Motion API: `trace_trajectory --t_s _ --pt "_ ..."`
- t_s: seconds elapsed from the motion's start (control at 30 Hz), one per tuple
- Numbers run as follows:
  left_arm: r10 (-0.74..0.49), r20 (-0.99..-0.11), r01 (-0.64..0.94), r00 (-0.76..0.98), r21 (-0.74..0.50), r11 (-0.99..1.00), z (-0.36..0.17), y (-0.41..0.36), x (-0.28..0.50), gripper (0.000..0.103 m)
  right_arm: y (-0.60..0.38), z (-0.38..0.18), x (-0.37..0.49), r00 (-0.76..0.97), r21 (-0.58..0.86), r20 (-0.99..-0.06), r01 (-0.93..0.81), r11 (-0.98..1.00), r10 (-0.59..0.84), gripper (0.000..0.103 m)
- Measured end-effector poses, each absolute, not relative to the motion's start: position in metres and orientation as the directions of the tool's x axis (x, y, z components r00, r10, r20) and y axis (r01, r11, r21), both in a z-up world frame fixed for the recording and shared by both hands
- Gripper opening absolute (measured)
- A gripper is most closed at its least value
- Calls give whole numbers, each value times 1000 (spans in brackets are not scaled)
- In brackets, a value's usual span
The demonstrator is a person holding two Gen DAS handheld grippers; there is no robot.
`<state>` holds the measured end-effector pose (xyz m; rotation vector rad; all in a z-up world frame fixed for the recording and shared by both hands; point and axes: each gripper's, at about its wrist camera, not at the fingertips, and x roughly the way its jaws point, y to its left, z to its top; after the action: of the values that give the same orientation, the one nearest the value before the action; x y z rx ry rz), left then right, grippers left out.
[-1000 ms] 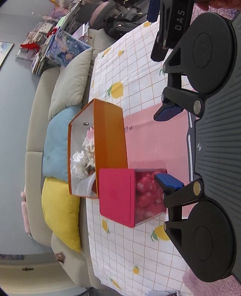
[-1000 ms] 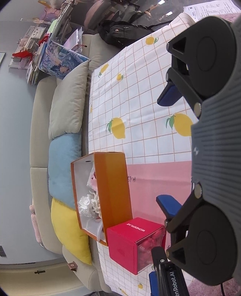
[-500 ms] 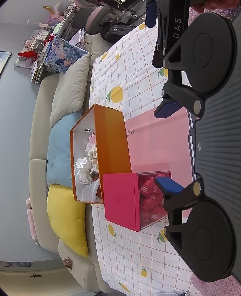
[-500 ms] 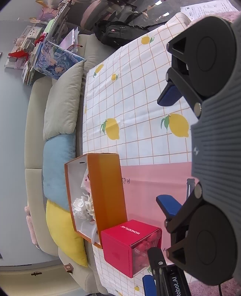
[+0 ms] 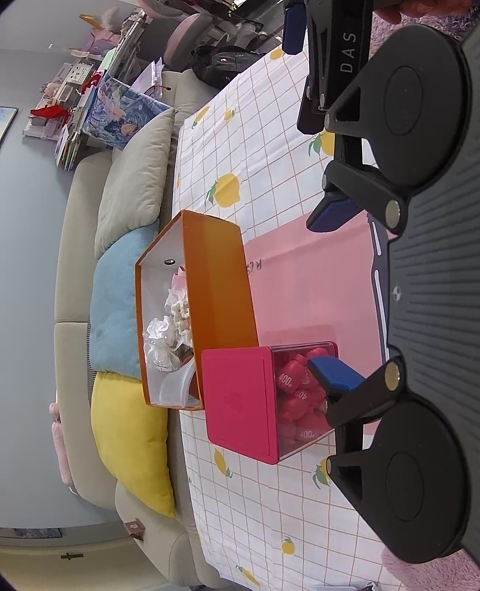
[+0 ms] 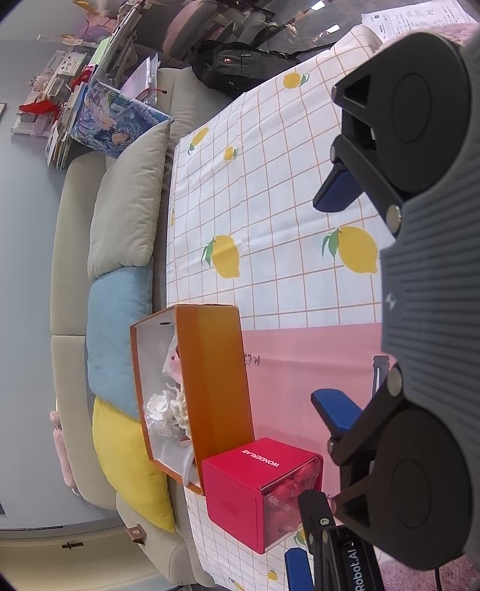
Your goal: Organize soft objects
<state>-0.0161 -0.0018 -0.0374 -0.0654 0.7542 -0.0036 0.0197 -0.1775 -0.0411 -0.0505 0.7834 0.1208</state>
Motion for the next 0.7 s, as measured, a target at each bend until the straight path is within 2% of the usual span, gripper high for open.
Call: trace_trajectory --t_s 0.7 --pt "-19 -694 -26 720 -53 998 -38 0 -14 90 -175 -42 20 697 3 -710 -134 991 96 100"
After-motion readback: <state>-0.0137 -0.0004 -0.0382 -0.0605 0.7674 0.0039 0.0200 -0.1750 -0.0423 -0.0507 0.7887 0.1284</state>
